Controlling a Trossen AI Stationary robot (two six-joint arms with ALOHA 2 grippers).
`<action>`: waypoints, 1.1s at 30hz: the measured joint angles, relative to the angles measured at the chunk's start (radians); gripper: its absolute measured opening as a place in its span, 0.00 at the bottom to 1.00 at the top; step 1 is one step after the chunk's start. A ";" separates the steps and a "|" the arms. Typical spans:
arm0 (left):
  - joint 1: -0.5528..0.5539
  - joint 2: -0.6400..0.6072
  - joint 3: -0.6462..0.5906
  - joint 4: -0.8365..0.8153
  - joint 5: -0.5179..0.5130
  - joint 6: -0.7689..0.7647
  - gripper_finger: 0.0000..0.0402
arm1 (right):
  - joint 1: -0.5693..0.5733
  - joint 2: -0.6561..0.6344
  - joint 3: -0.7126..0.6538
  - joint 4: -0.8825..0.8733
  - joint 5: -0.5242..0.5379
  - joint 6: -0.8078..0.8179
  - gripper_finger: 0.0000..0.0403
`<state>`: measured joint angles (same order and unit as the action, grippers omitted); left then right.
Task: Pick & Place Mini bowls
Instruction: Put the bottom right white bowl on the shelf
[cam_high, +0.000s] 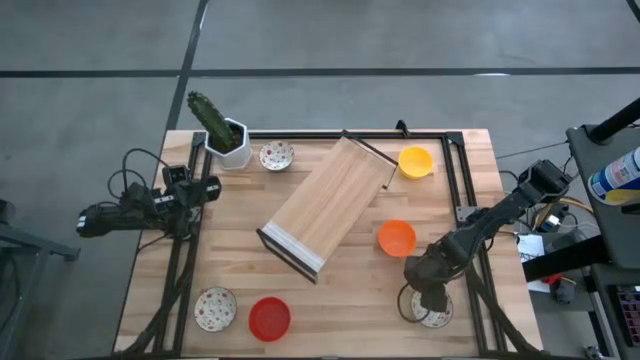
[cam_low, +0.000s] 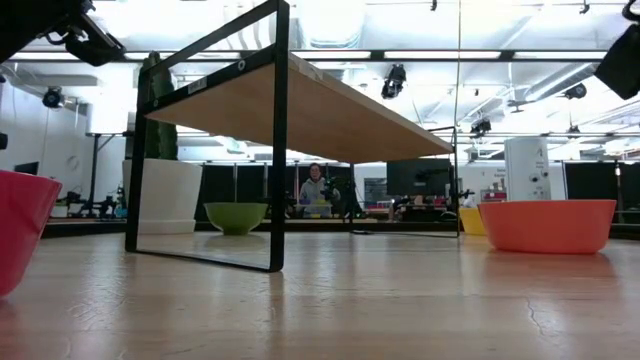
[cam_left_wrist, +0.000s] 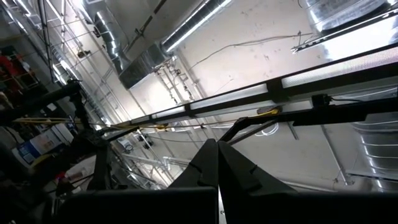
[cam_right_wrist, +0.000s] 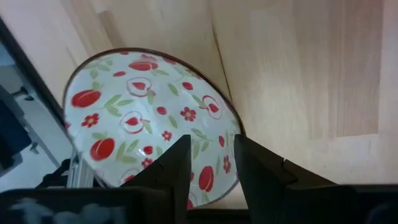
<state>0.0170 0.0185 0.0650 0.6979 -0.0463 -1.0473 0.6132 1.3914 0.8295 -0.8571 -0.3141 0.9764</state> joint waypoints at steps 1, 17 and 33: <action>0.000 0.000 0.000 0.000 0.000 0.000 0.00 | 0.001 0.005 0.000 0.001 0.000 0.000 0.30; 0.000 0.001 0.000 0.001 0.000 0.001 0.00 | 0.013 -0.032 0.030 -0.005 0.048 -0.040 0.27; 0.000 0.004 -0.002 0.001 0.000 0.002 0.00 | 0.013 0.059 0.015 0.004 0.104 -0.105 0.25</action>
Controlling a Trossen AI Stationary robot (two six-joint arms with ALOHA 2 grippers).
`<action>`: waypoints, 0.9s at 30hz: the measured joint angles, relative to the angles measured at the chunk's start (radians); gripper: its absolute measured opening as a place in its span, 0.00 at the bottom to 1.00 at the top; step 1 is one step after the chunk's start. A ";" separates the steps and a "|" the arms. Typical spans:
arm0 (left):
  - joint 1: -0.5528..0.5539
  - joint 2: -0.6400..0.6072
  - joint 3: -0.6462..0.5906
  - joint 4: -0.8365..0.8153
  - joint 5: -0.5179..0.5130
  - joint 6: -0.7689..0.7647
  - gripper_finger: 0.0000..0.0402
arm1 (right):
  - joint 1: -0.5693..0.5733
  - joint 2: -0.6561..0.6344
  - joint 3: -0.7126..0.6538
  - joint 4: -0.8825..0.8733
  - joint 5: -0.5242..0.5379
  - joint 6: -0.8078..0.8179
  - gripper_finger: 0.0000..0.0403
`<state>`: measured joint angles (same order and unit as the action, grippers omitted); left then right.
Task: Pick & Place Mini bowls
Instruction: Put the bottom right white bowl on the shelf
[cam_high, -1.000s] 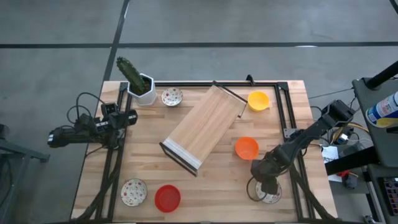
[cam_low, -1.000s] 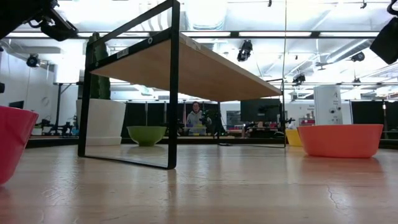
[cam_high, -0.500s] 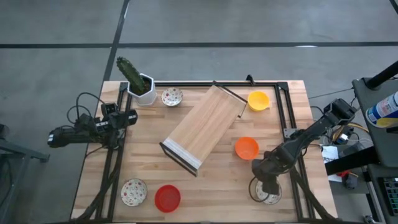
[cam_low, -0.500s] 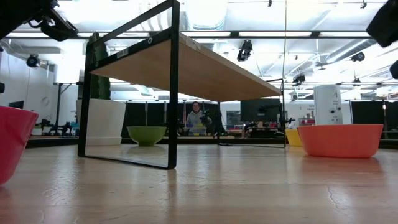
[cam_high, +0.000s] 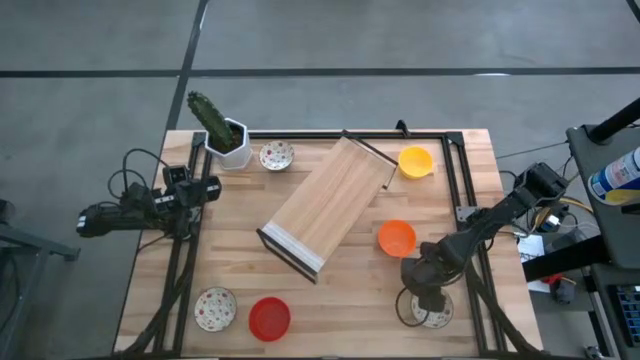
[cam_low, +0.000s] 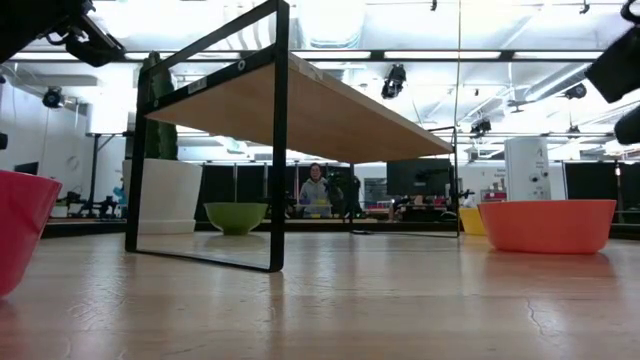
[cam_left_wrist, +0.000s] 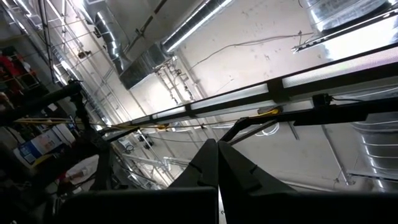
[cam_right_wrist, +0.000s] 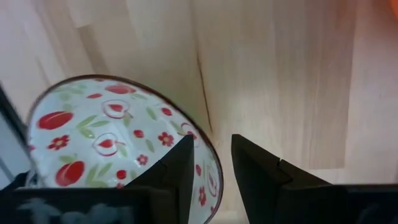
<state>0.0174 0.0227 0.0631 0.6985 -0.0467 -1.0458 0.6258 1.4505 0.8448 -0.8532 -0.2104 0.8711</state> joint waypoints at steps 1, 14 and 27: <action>0.000 0.000 0.000 0.000 0.000 0.000 0.00 | 0.000 0.008 0.000 0.000 -0.005 0.001 0.25; 0.000 0.000 0.000 0.000 -0.010 0.002 0.00 | -0.002 0.037 0.001 0.011 -0.108 -0.014 0.04; 0.000 -0.001 -0.003 -0.013 -0.021 0.003 0.00 | -0.125 -0.094 0.019 -0.007 -0.165 0.080 0.02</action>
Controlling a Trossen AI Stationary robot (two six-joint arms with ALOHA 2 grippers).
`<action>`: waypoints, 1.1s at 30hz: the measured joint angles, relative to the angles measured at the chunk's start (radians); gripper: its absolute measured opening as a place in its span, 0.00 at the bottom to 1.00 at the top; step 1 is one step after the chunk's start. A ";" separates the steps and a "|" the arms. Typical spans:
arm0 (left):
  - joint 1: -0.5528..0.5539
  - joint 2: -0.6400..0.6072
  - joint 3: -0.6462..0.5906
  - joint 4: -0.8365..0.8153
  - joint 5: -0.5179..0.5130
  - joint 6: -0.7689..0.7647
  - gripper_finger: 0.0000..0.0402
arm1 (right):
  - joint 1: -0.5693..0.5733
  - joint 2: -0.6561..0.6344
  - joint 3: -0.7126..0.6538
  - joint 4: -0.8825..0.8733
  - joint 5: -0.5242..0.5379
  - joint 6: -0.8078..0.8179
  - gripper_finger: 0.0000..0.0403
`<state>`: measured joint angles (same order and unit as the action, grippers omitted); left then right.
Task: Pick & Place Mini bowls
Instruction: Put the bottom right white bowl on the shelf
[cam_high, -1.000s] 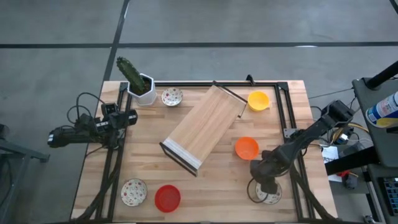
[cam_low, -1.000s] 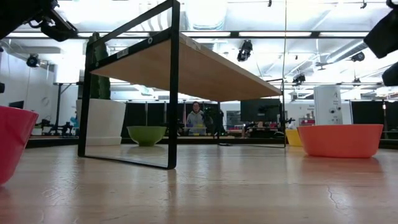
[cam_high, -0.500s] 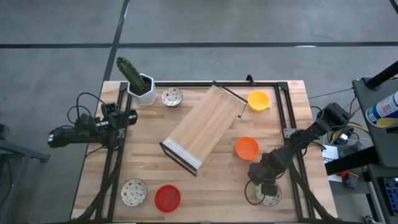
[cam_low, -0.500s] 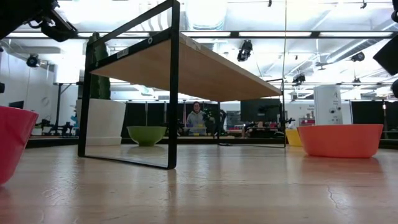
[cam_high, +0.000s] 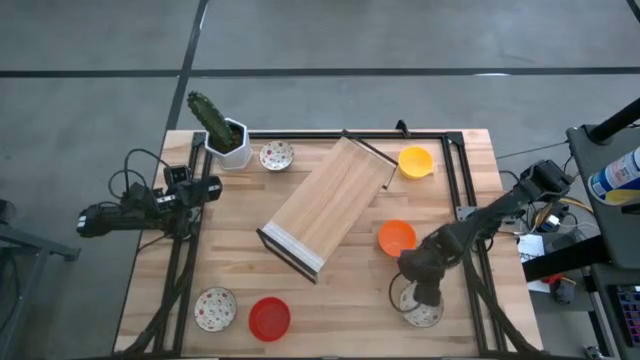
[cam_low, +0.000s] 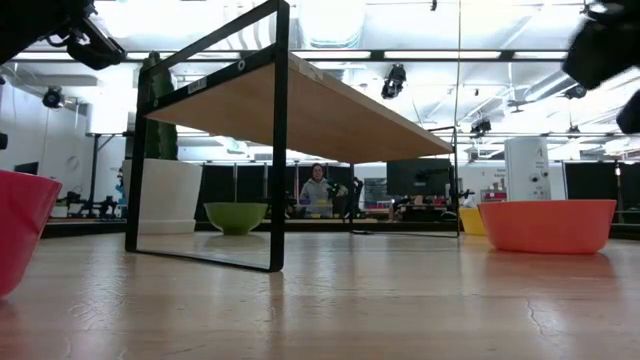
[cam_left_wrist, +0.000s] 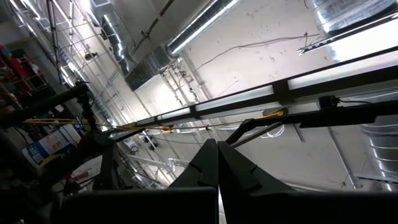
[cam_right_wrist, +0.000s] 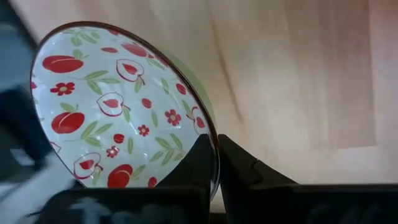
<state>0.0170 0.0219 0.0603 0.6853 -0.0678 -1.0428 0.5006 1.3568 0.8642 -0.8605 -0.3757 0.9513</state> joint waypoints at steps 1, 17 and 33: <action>0.000 0.000 0.000 -0.003 -0.003 0.000 0.00 | -0.025 -0.013 0.008 -0.002 -0.023 0.006 0.02; 0.001 0.002 -0.001 -0.014 -0.028 0.026 0.00 | -0.437 0.046 0.481 -0.378 -0.049 -0.134 0.02; 0.000 0.002 -0.001 -0.014 -0.037 0.026 0.00 | -0.878 0.323 0.920 -0.634 0.170 -0.554 0.03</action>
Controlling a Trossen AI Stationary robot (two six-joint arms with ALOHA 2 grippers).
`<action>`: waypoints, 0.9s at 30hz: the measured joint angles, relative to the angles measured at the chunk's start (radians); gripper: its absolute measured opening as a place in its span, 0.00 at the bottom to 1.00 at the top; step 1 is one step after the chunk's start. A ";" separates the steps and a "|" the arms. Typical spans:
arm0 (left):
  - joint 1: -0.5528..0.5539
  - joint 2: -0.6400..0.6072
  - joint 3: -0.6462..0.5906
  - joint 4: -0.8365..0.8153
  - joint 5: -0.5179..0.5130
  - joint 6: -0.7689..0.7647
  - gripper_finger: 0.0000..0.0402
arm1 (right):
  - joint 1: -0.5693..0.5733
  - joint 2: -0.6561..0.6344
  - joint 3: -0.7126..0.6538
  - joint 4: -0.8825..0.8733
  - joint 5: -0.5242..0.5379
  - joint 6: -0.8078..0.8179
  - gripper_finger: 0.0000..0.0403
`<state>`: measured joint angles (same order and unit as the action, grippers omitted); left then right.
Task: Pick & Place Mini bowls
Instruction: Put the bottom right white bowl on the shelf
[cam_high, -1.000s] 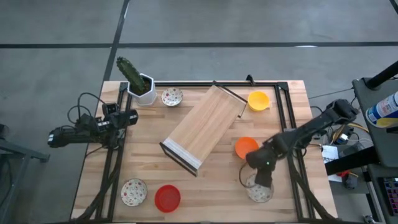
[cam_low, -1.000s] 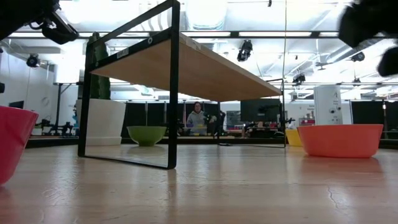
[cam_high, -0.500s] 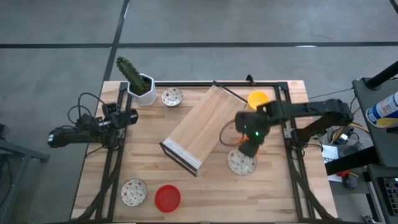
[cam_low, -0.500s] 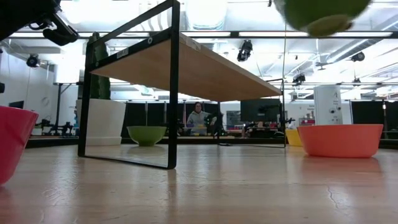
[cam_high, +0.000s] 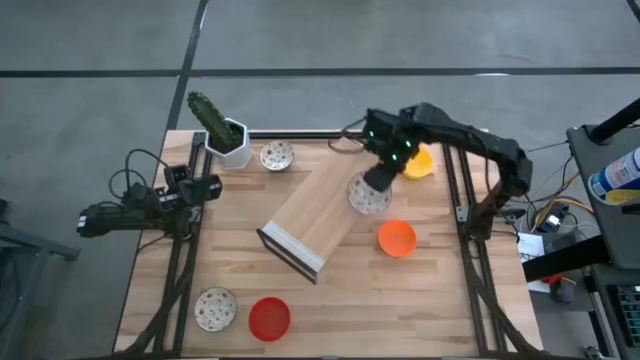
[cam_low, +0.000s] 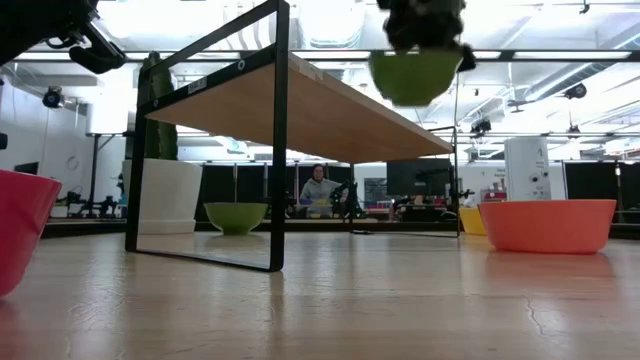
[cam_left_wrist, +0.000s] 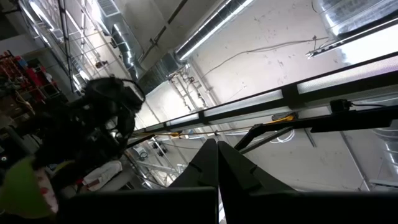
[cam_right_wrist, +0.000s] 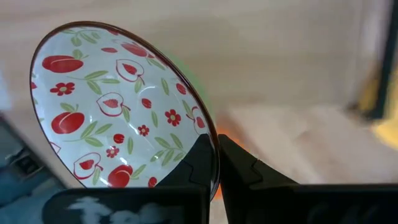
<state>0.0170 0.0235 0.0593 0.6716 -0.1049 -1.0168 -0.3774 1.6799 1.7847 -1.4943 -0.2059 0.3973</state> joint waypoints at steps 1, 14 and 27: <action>0.000 0.000 0.000 0.000 -0.001 0.000 0.00 | -0.025 0.016 0.009 0.001 0.002 -0.022 0.03; 0.000 0.000 0.000 0.000 -0.001 0.000 0.00 | -0.204 0.222 0.188 -0.002 -0.079 -0.147 0.03; 0.001 0.000 0.000 0.001 -0.002 -0.003 0.00 | -0.219 0.367 0.319 -0.075 -0.192 -0.159 0.03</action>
<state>0.0177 0.0235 0.0593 0.6723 -0.1066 -1.0194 -0.5964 2.0468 2.1036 -1.5696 -0.3983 0.2381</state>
